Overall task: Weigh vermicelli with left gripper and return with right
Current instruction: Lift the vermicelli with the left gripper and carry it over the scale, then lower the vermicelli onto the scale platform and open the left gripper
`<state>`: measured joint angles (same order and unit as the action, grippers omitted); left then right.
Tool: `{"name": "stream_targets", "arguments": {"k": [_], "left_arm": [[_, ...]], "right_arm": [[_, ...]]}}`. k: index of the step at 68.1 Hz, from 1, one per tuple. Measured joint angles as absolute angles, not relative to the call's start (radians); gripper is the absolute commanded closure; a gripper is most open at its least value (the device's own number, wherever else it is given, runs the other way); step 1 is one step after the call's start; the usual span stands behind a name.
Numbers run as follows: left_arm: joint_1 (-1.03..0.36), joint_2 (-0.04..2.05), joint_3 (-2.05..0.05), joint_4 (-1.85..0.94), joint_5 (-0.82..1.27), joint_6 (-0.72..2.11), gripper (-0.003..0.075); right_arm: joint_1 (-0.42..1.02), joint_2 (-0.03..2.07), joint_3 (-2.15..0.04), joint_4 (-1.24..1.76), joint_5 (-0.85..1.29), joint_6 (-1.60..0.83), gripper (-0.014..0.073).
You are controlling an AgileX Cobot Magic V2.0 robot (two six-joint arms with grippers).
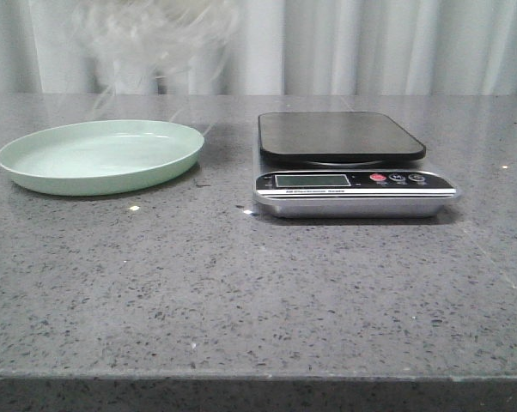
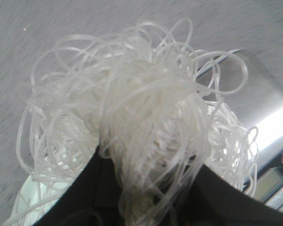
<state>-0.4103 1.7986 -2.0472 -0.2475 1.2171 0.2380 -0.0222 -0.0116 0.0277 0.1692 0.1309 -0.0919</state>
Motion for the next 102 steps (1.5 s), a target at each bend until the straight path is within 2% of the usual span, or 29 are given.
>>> {"name": "stream_targets", "arguments": {"k": [15, 27, 53, 79, 85, 96, 102], "left_arm": [[-0.591, 1.810, -2.076, -0.257, 1.182, 0.238, 0.0580], [-0.681, 1.864, -2.079, -0.260, 1.142, 0.238, 0.0580], [-0.699, 2.045, -2.079, -0.241, 1.129, 0.238, 0.0584], [-0.699, 2.068, -2.079, -0.241, 1.115, 0.238, 0.0577], [-0.699, 2.068, -2.079, -0.237, 1.115, 0.238, 0.0507], [-0.699, 2.068, -2.079, -0.226, 1.125, 0.238, 0.0260], [-0.699, 2.068, -2.079, -0.222, 1.136, 0.238, 0.0162]], "right_arm": [[-0.022, -0.012, 0.028, 0.169, 0.130, -0.092, 0.0442], [-0.022, -0.012, 0.028, 0.169, 0.129, -0.092, 0.0442], [-0.022, -0.012, 0.028, 0.169, 0.129, -0.092, 0.0442], [-0.022, -0.012, 0.028, 0.169, 0.127, -0.092, 0.0442], [-0.022, -0.012, 0.028, 0.169, 0.127, -0.092, 0.0442], [-0.022, -0.012, 0.028, 0.169, 0.127, -0.092, 0.0442], [-0.022, -0.012, 0.028, 0.169, 0.126, -0.092, 0.0442]]}}
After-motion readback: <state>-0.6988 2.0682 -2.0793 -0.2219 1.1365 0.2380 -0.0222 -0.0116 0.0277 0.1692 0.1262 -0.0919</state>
